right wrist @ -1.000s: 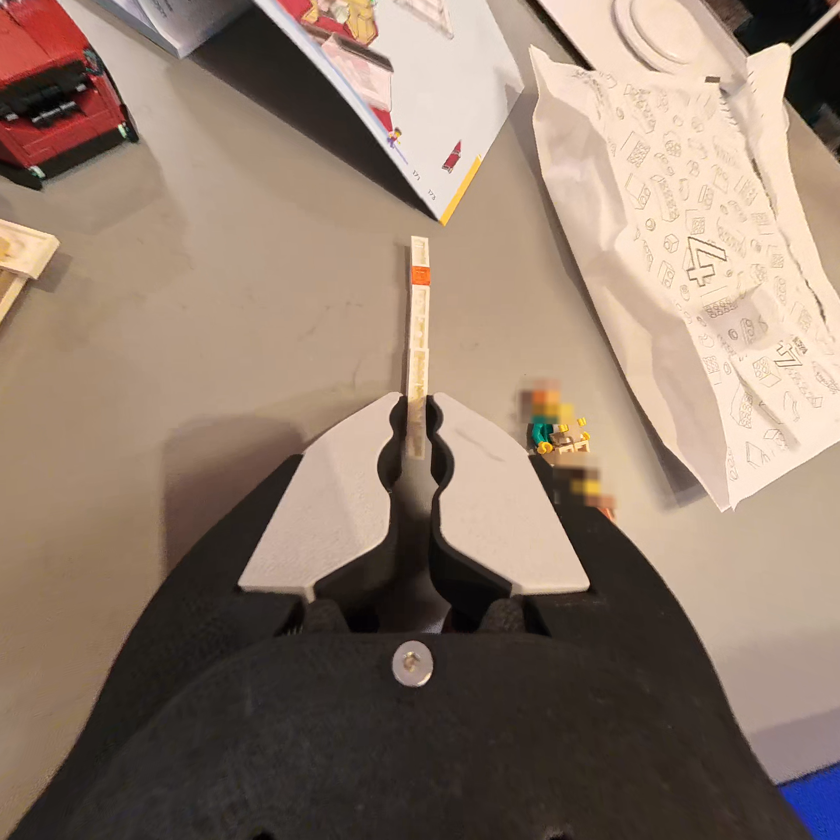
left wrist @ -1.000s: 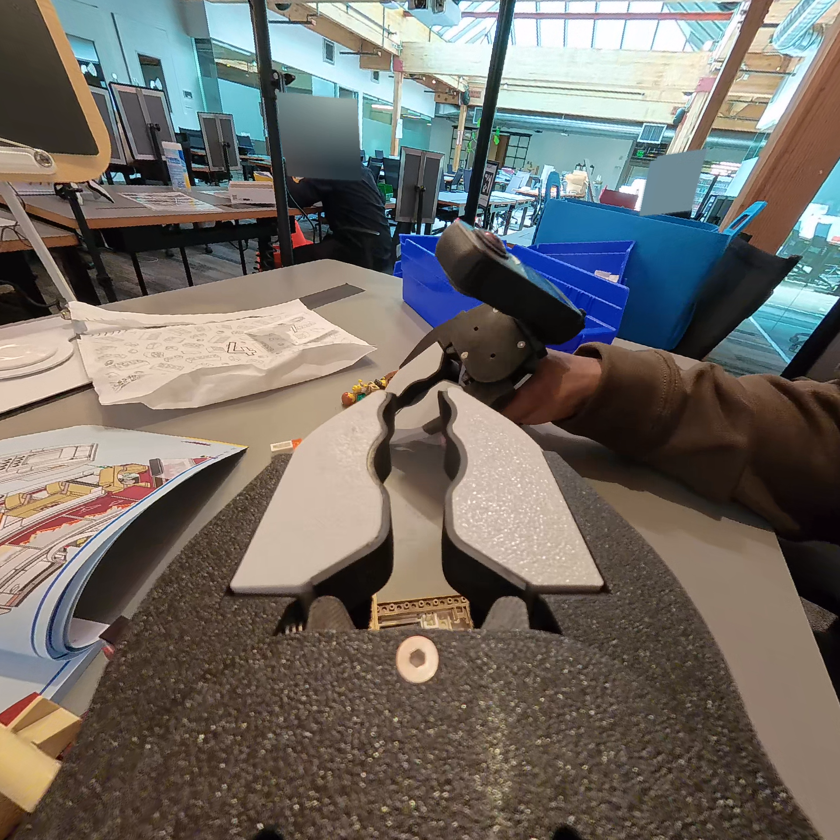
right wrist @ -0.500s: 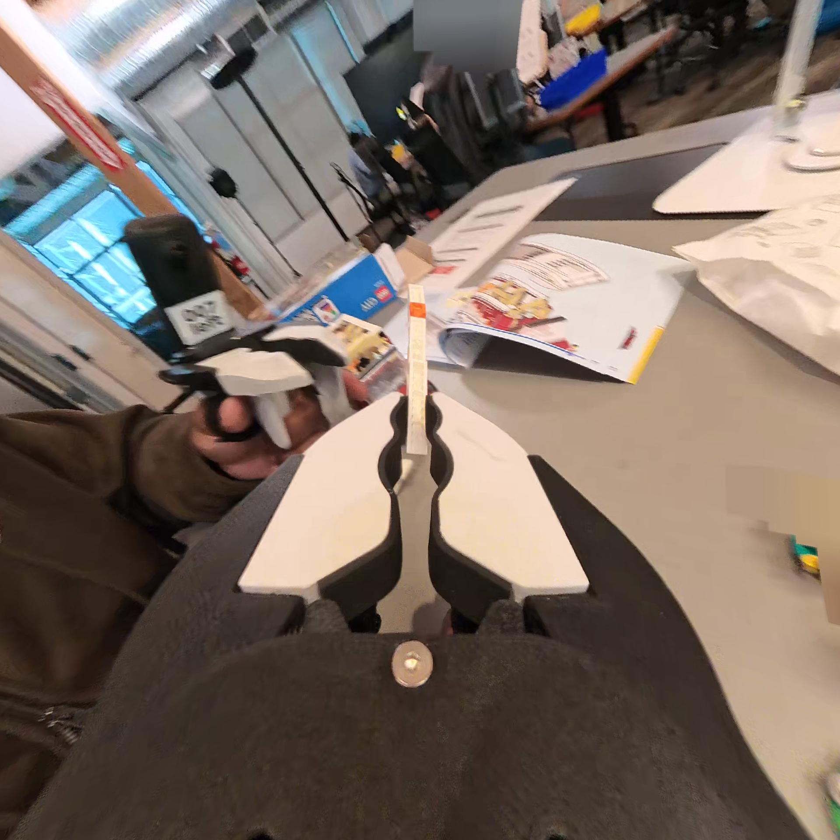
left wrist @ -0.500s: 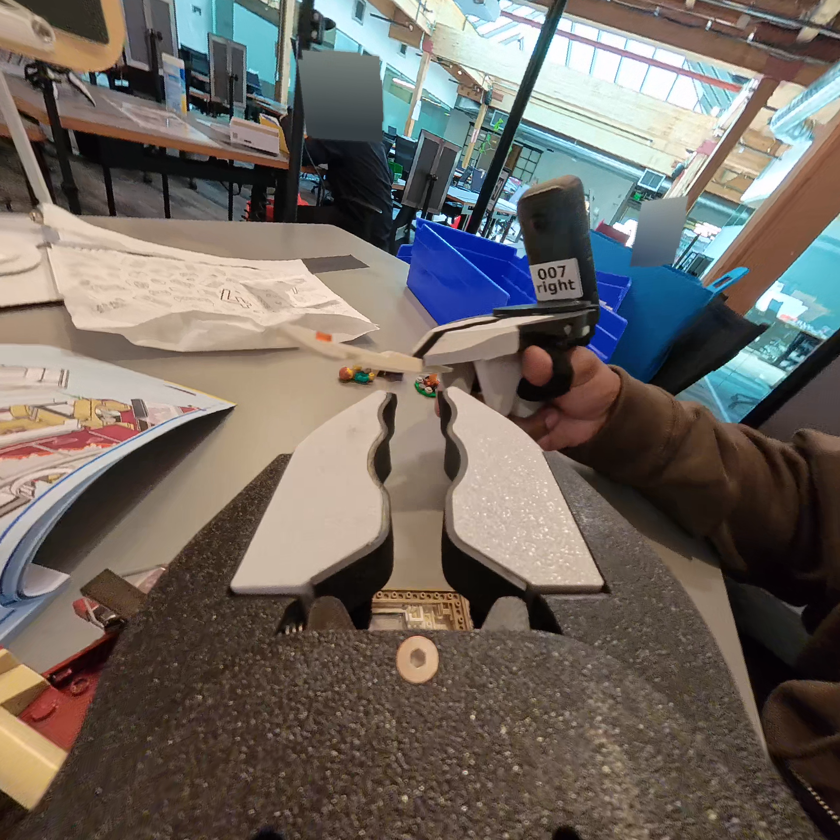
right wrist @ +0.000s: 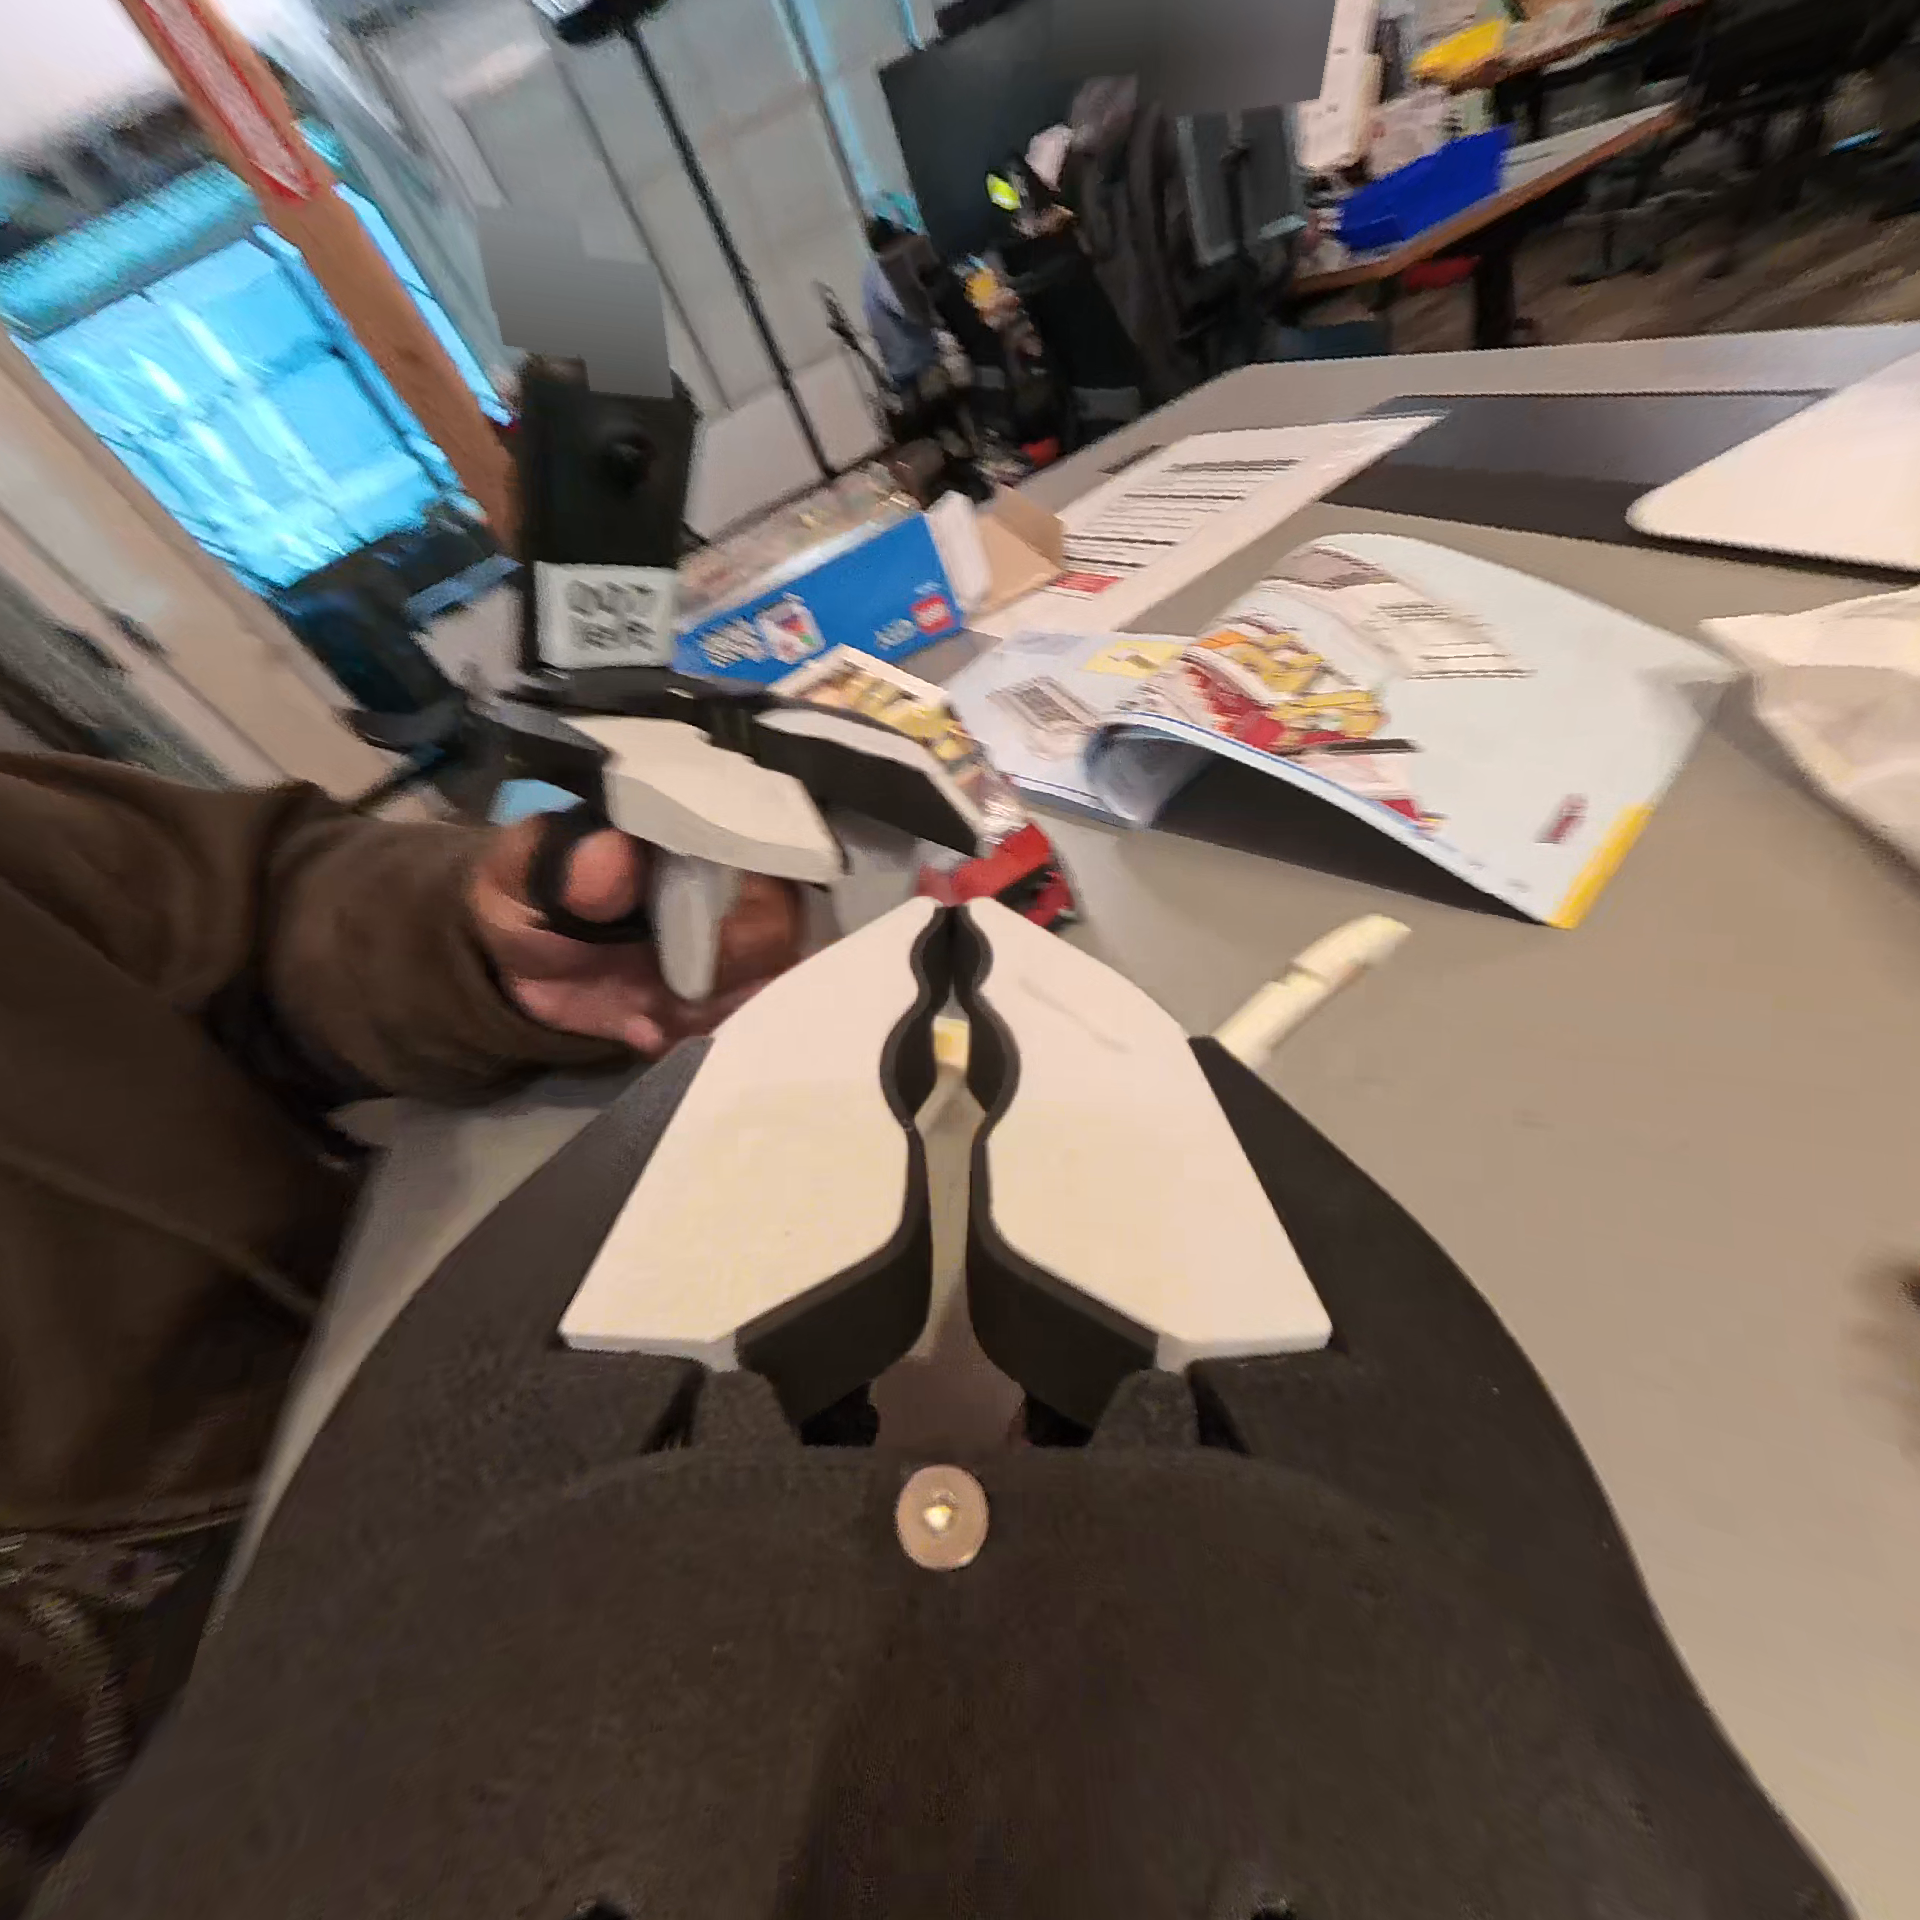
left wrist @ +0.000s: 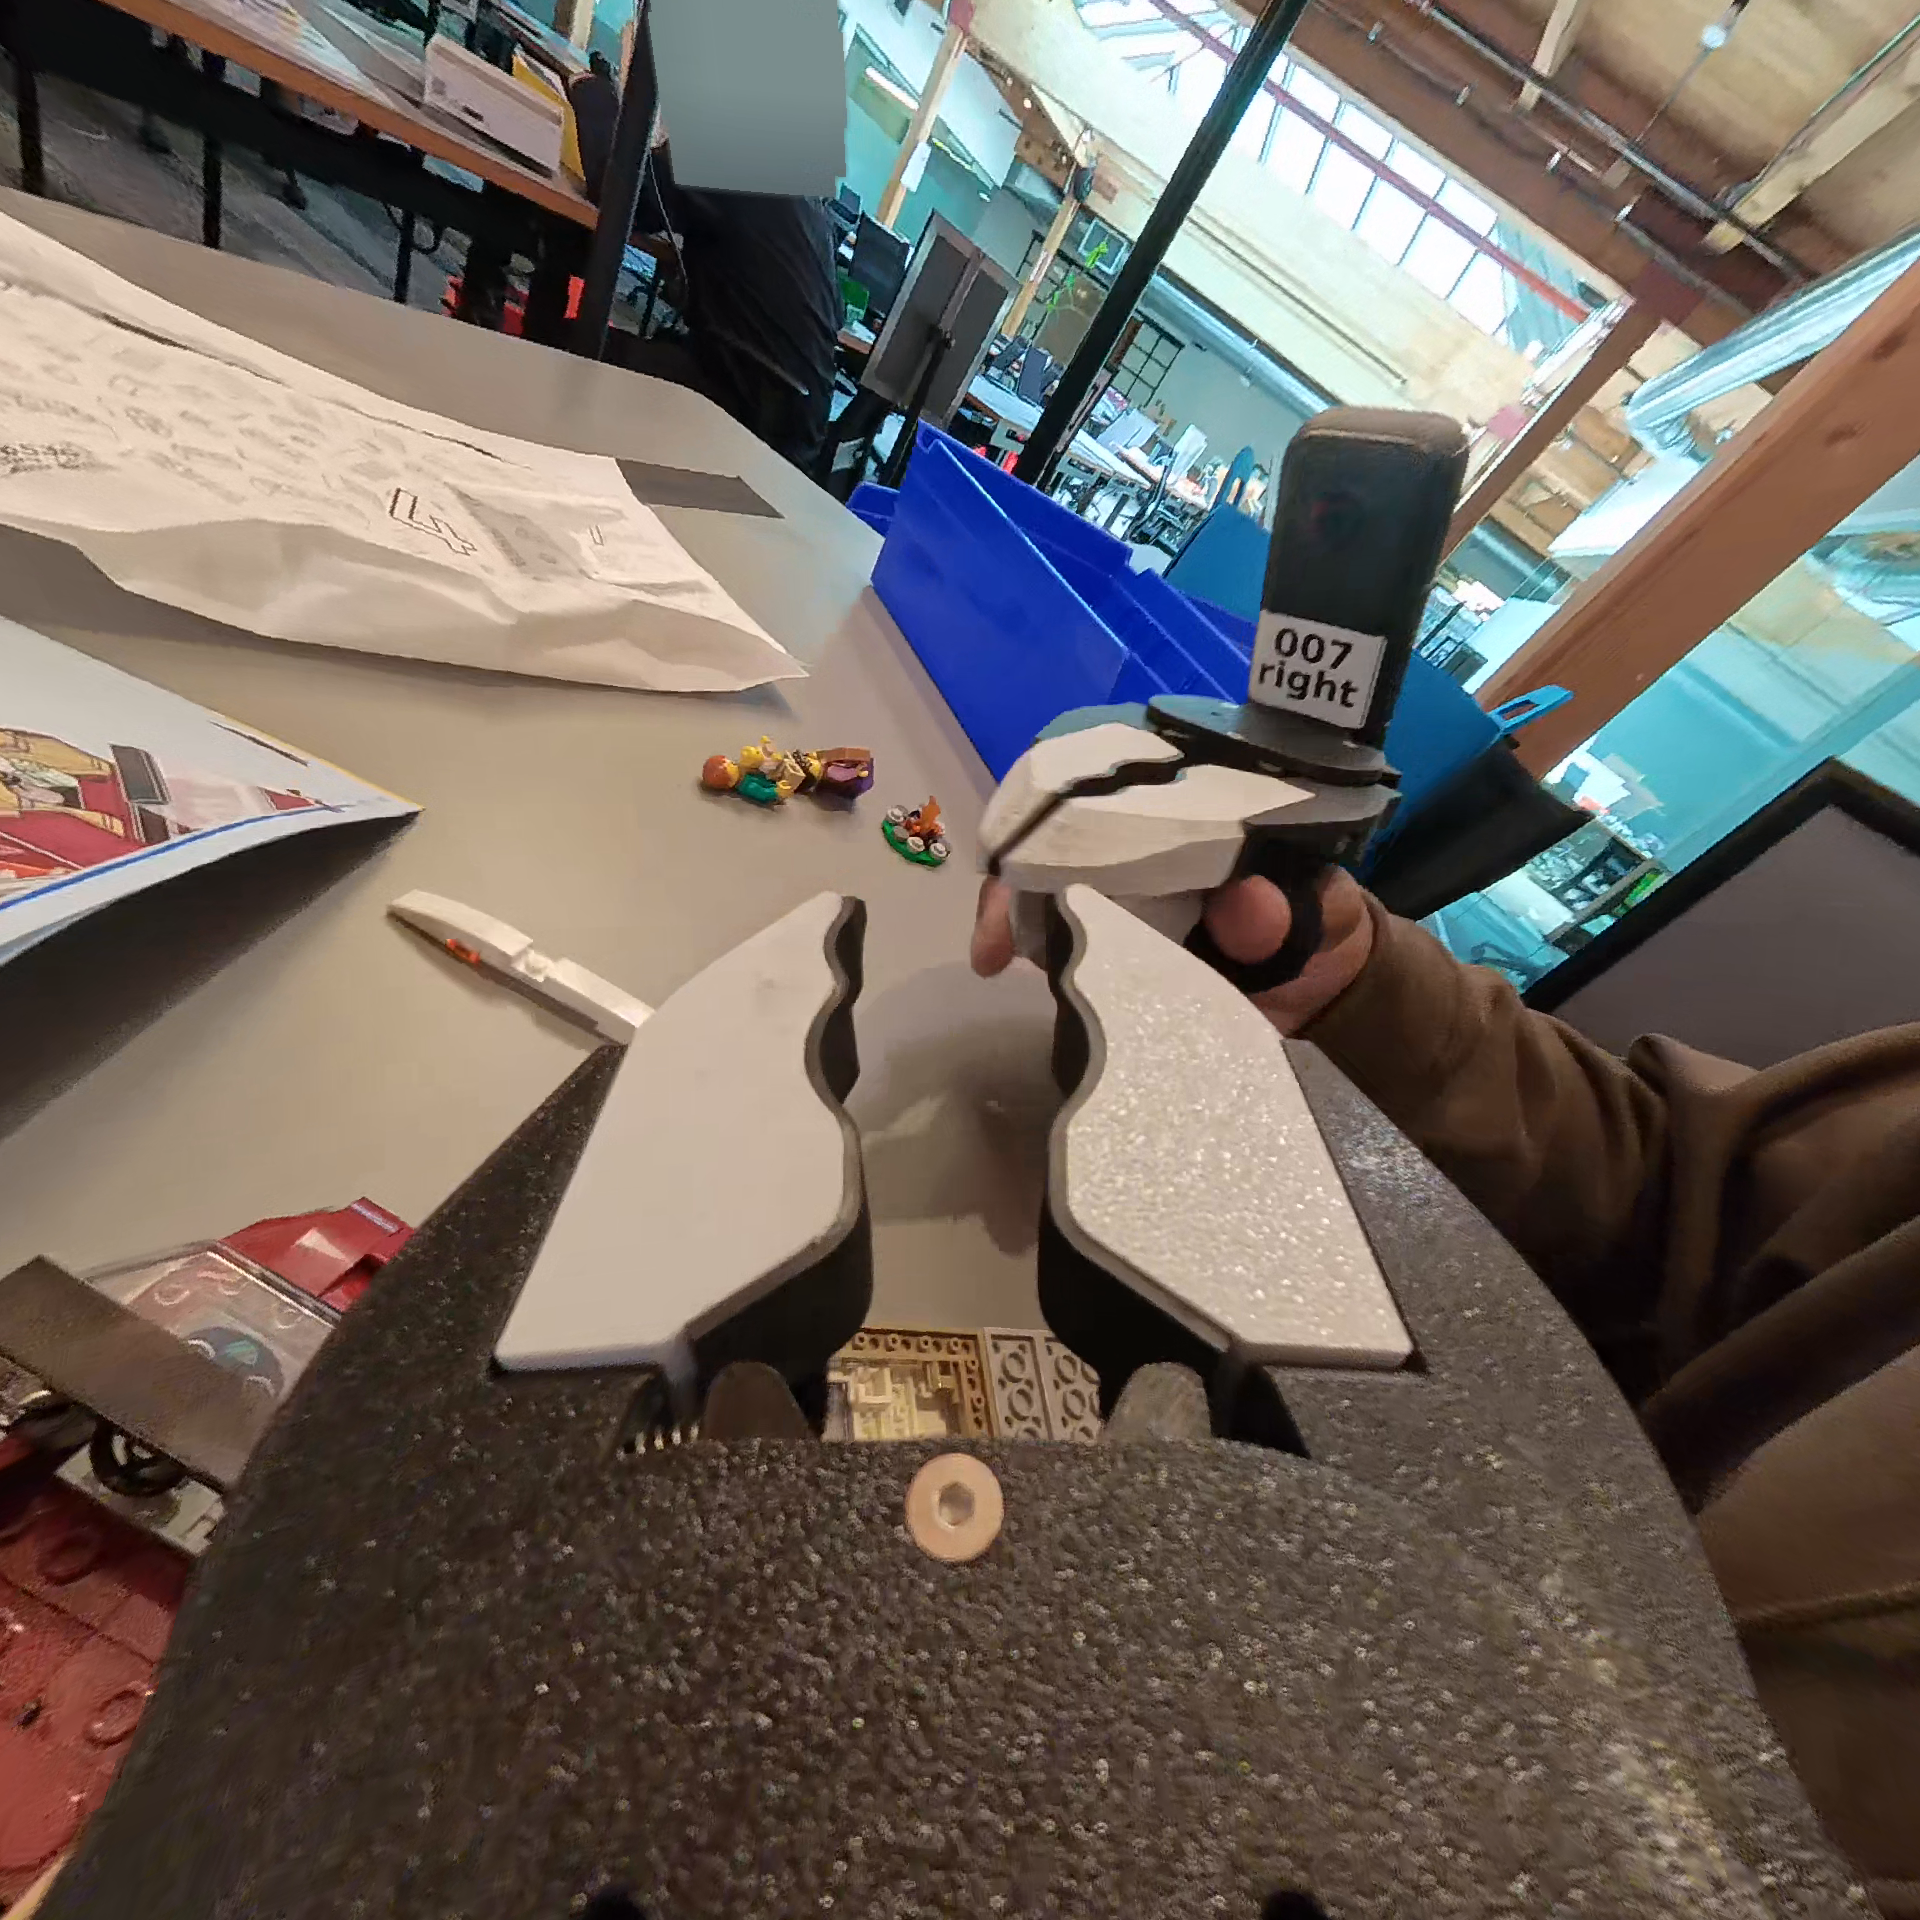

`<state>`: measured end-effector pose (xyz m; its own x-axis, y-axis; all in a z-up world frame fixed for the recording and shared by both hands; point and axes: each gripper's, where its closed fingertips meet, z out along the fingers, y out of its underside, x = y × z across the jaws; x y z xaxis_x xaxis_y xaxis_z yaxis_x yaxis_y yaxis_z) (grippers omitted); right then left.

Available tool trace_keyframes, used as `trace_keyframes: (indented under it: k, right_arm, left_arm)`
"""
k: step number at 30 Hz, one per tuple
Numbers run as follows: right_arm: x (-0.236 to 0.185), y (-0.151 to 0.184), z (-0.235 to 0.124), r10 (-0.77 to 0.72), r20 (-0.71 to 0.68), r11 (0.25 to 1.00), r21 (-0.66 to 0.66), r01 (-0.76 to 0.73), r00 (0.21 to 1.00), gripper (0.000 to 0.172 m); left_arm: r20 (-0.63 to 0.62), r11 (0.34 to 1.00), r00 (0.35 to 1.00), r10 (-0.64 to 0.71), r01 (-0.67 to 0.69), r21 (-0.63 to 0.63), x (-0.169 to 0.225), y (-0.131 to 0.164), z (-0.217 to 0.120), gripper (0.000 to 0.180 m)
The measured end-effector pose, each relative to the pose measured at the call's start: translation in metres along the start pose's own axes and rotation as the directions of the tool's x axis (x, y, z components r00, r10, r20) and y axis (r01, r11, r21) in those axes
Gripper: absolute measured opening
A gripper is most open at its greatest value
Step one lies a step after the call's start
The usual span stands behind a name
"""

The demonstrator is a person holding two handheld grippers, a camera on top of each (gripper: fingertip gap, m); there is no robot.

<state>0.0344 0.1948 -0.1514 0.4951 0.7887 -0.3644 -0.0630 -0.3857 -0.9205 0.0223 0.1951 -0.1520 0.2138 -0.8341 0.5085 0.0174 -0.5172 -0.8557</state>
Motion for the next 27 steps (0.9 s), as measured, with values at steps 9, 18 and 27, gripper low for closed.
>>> trace_keyframes:
  k: [9, 18, 27]
  right_arm:
    - [0.058, 0.05, 0.012, -0.377, -0.379, 0.88, -0.432, 0.199, 0.845, 0.03]
    - [0.076, 0.069, 0.03, -0.475, -0.436, 0.778, -0.613, 0.134, 0.764, 0.017]
    - [0.084, 0.055, 0.013, -0.393, -0.466, 0.855, -0.503, 0.128, 0.793, 0.007]
  left_arm:
    - [0.165, 0.98, 0.97, 0.179, -0.191, 0.062, -0.003, -0.022, -0.014, 0.028]
    - [0.186, 0.978, 0.965, 0.186, -0.2, 0.063, -0.007, -0.022, -0.015, 0.027]
    - [0.186, 0.984, 0.969, 0.165, -0.174, 0.034, -0.013, -0.016, -0.013, 0.026]
